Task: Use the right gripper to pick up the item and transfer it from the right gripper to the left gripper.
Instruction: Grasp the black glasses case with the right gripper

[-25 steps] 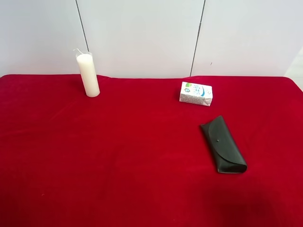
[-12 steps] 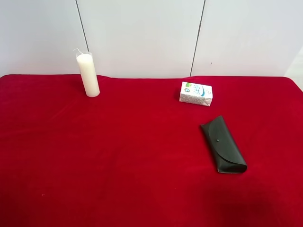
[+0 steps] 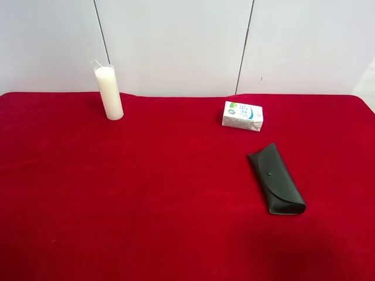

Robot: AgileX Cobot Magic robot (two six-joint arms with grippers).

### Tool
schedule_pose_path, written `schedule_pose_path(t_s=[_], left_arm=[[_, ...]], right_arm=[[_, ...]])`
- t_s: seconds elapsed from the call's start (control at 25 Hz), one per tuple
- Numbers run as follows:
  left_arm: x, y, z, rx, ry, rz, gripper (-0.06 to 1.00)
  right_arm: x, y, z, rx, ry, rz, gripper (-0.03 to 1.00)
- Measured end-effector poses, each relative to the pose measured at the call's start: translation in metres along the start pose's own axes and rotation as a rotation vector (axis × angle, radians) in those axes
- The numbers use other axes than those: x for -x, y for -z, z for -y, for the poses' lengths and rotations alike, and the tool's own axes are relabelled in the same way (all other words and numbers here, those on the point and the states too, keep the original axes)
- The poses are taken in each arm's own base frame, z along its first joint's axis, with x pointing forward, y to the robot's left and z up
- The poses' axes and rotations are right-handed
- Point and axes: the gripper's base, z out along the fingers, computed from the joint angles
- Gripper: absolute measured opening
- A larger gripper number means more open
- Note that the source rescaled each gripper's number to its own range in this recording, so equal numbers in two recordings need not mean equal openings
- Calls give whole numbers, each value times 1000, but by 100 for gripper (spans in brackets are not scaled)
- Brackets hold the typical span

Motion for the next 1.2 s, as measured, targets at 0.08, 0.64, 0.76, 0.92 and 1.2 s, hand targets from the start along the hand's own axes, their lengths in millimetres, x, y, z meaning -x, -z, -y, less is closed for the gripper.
schedule_pose_path(t_s=[0.08,0.64,0.76,0.92,1.2], left_arm=[[0,0,0,0,0,0,100],[0,0,0,0,0,0,100],[0,0,0,0,0,0,100],[0,0,0,0,0,0,100],[0,0,0,0,0,0,100]], right_arm=[[2,-3,-2,8,-3,-22,100],[27,-87,-19,-60,30,-486,100],[26,-104,-22,-62,30,-566,100],[24,-122,-28,-57,-26,-628,100],[21,-146,-35,-40,-69,-677,100]])
